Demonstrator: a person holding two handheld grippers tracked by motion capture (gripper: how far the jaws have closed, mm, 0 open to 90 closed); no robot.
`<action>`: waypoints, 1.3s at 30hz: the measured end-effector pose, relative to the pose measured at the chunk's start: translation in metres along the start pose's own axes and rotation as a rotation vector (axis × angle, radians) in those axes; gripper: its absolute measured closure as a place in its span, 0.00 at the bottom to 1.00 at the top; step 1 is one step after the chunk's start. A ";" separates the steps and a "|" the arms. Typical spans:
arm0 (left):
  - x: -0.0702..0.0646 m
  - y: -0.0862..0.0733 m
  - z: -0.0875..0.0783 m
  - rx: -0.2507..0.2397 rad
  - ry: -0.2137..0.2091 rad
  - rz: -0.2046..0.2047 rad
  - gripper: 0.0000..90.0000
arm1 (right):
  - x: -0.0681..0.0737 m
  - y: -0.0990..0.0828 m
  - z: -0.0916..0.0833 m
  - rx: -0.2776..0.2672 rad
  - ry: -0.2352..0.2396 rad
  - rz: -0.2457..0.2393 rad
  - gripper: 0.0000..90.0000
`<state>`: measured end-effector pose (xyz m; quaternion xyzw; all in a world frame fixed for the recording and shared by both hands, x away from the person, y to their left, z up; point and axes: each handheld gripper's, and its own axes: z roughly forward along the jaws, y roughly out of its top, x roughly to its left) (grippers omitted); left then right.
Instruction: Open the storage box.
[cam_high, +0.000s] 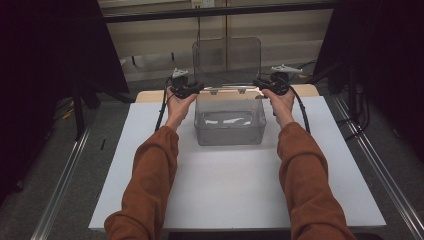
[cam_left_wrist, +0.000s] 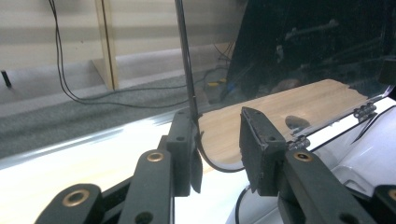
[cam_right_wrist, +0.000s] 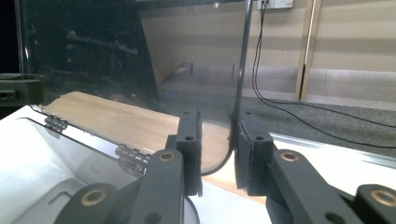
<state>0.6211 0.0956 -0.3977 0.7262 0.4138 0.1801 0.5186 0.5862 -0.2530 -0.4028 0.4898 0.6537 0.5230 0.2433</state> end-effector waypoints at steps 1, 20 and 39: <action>0.000 0.000 0.001 0.005 0.001 -0.006 0.74 | 0.000 0.000 0.000 0.000 -0.001 0.007 0.82; -0.001 0.003 0.005 0.053 0.015 -0.015 0.67 | -0.004 0.000 0.008 0.058 0.009 0.116 0.77; 0.002 0.000 0.010 0.080 0.017 -0.104 0.61 | -0.009 -0.001 0.012 0.104 0.021 0.239 0.75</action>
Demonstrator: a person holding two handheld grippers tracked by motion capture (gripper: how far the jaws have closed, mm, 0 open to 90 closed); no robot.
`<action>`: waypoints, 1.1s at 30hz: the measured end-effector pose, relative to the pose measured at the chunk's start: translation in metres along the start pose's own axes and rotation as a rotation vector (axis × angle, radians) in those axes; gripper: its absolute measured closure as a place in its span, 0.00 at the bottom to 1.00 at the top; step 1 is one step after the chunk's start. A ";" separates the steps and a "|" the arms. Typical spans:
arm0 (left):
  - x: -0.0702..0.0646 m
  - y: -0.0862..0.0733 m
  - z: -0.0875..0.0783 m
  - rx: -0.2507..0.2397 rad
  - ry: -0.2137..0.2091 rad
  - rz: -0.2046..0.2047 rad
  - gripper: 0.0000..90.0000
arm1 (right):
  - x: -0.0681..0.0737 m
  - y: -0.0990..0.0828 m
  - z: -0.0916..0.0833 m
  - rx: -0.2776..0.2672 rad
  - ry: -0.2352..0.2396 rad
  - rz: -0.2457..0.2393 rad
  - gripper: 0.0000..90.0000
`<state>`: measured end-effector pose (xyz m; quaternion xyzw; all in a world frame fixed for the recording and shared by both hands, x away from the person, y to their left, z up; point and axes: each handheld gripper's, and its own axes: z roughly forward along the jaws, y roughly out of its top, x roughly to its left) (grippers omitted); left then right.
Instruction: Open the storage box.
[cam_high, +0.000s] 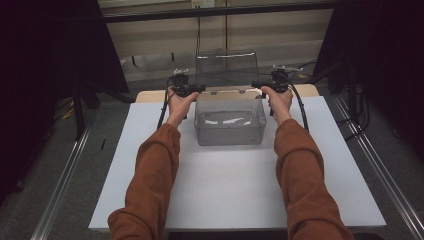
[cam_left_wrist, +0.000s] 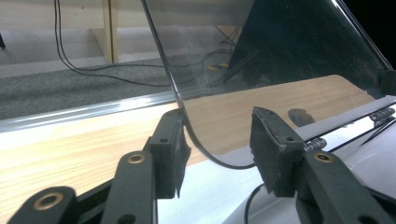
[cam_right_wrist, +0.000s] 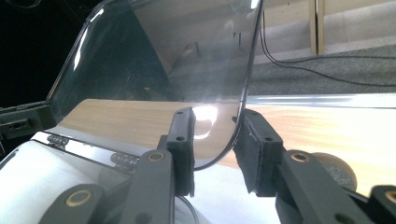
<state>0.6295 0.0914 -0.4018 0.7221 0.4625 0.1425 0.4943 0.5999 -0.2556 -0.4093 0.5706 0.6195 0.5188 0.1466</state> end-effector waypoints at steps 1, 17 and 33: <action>0.000 0.000 0.000 0.002 0.000 -0.005 0.60 | 0.000 0.000 0.000 0.002 0.001 0.004 0.74; 0.000 0.002 0.003 0.048 0.000 -0.071 0.57 | 0.000 0.003 0.002 0.045 -0.014 0.057 0.73; 0.002 -0.001 0.006 0.037 -0.004 -0.116 0.53 | -0.001 -0.001 0.006 0.047 -0.009 0.095 0.69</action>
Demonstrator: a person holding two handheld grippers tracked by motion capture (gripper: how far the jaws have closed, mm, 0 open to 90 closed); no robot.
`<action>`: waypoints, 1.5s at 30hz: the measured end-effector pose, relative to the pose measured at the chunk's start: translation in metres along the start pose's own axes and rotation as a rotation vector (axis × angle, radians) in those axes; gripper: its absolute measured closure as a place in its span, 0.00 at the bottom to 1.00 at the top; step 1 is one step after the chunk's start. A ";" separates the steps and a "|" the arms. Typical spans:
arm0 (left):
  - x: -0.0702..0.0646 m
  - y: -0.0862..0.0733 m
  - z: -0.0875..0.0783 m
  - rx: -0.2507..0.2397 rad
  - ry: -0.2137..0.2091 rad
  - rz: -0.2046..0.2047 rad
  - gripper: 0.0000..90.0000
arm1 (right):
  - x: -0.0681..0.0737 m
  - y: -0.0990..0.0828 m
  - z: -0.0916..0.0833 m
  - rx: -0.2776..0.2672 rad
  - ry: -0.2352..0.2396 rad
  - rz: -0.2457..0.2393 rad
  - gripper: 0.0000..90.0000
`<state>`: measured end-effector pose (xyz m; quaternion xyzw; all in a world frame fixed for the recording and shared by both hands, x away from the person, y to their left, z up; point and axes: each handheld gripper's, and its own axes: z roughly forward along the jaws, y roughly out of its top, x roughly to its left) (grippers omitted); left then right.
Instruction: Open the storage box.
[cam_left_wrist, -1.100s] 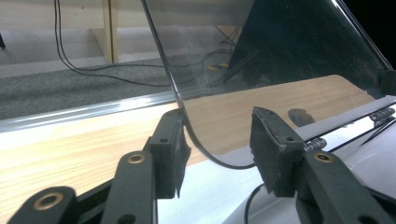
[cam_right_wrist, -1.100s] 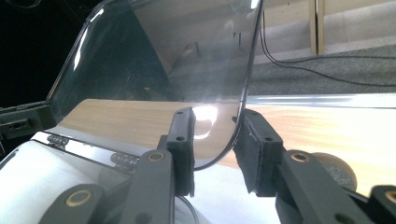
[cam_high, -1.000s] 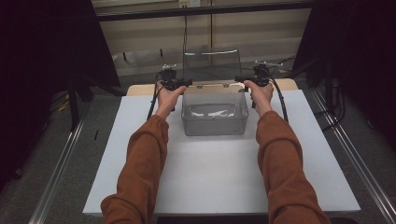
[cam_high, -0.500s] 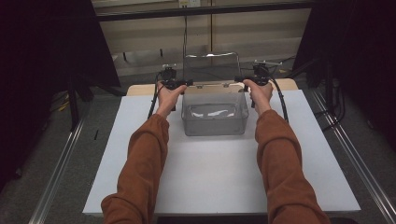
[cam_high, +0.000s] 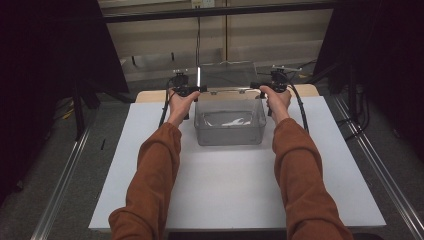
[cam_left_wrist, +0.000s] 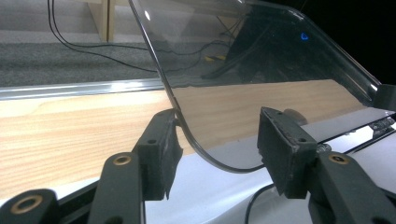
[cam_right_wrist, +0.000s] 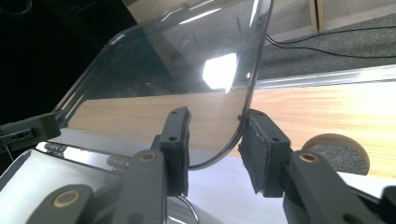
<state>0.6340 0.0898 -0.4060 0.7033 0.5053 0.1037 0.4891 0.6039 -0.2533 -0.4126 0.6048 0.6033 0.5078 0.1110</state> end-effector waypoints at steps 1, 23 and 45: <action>0.000 0.000 0.000 0.001 0.003 0.003 0.52 | 0.000 0.000 0.000 0.003 0.002 0.003 0.68; 0.003 -0.005 0.002 -0.015 0.003 0.000 0.48 | -0.004 -0.004 0.005 -0.016 -0.017 0.010 0.58; 0.003 -0.004 -0.007 -0.069 0.028 0.100 0.17 | 0.005 -0.009 -0.005 -0.093 -0.065 -0.153 0.34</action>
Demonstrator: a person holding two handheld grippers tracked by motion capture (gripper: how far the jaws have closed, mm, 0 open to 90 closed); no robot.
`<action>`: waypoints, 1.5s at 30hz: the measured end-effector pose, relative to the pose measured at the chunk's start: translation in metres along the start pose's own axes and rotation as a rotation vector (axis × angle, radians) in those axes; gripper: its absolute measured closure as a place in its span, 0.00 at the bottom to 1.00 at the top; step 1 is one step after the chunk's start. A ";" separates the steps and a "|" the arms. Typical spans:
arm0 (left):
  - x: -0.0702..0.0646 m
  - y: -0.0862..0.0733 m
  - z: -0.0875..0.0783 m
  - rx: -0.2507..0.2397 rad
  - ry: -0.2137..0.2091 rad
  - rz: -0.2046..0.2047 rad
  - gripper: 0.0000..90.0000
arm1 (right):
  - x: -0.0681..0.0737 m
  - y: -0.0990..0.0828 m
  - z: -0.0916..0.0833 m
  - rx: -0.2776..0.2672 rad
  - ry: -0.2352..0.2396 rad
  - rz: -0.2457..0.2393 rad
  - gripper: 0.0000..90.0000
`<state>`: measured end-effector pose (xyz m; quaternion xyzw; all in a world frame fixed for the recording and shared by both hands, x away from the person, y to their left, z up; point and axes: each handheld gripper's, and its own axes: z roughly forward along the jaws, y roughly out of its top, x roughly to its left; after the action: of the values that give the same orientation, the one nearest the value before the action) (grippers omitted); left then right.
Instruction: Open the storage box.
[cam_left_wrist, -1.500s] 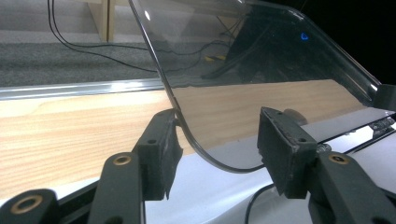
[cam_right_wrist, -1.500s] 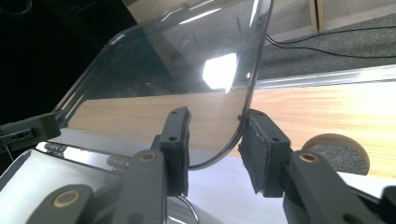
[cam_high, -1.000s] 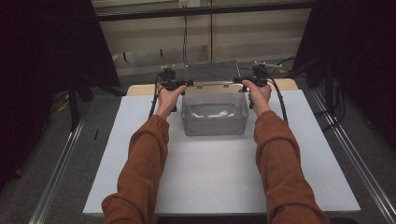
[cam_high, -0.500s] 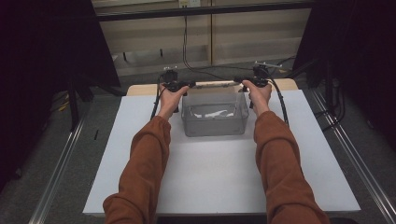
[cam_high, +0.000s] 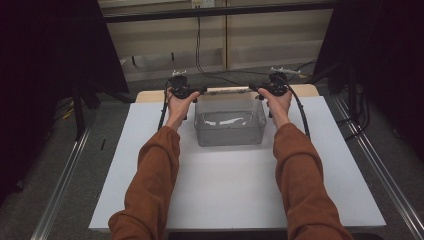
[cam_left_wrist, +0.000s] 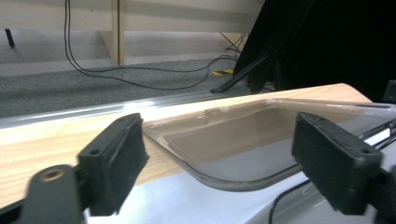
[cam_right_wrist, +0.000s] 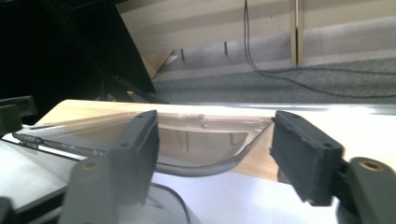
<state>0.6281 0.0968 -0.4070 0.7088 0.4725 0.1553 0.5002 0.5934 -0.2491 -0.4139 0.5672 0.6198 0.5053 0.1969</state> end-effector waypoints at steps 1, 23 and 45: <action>0.000 0.000 -0.001 -0.008 -0.004 0.005 0.17 | 0.000 -0.001 -0.003 -0.005 -0.016 -0.013 0.32; -0.022 -0.015 -0.026 -0.084 -0.043 0.140 0.04 | 0.015 -0.007 -0.033 -0.095 -0.035 -0.157 0.04; -0.033 -0.028 -0.062 -0.189 -0.047 0.179 0.03 | 0.040 -0.020 -0.060 -0.184 -0.068 -0.264 0.01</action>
<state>0.5544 0.1061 -0.3947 0.7013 0.3784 0.2265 0.5600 0.5230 -0.2340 -0.3927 0.4772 0.6328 0.5104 0.3336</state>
